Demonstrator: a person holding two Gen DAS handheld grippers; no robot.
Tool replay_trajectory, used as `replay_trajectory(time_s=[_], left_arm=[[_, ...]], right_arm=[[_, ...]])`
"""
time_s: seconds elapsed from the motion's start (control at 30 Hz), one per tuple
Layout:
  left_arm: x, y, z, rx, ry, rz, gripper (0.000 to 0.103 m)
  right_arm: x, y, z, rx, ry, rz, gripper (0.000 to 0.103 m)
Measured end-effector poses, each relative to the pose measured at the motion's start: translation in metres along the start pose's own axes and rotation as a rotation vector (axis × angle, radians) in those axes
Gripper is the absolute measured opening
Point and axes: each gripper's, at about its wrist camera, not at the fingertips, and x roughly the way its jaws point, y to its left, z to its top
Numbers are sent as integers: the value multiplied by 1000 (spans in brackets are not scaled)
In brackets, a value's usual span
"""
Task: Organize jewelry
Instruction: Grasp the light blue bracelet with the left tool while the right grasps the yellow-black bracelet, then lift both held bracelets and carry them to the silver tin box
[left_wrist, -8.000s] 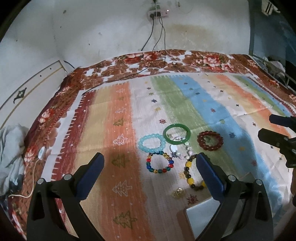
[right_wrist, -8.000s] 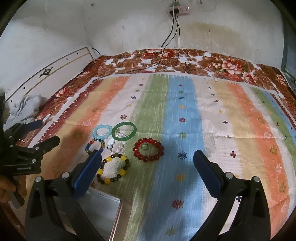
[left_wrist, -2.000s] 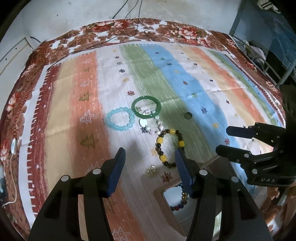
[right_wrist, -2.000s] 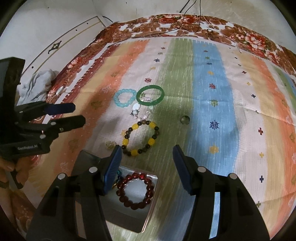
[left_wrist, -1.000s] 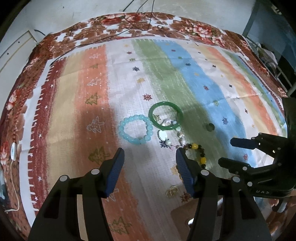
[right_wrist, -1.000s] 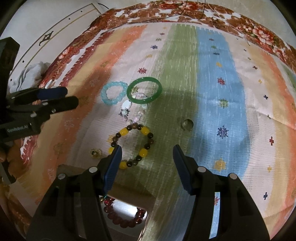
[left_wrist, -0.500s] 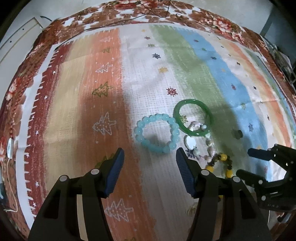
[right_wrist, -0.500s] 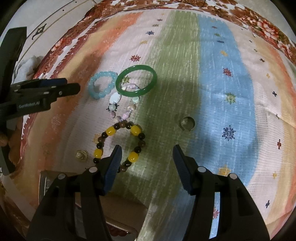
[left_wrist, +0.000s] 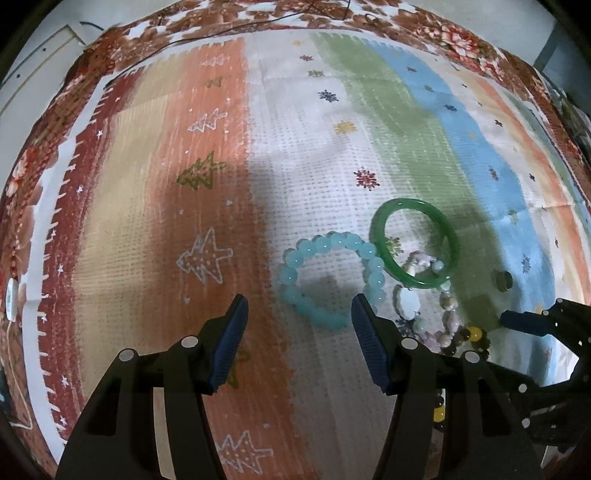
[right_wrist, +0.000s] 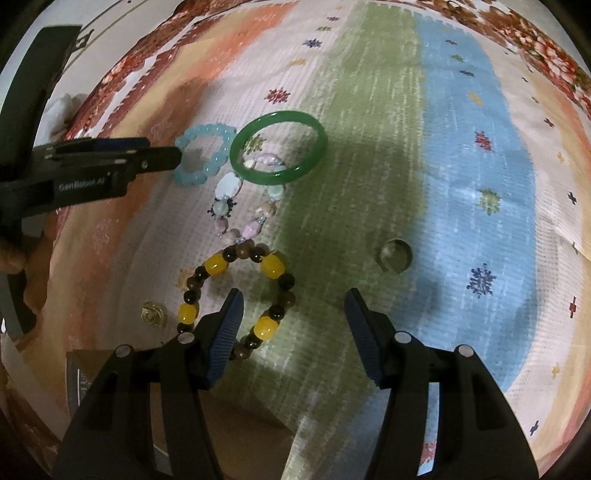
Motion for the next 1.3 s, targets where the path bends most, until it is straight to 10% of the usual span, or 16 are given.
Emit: replay_trajectory(time_s=[0.57, 0.67, 1.3], left_arm=[[22, 1, 2, 35, 17, 42, 54], [22, -2, 2, 68, 22, 11, 14], [-16, -7, 2, 86, -36, -54, 11]], right_arm=[[10, 0, 5, -22, 23, -21, 52], [11, -2, 4, -19, 21, -16, 12], [-18, 8, -1, -58, -49, -10, 11]])
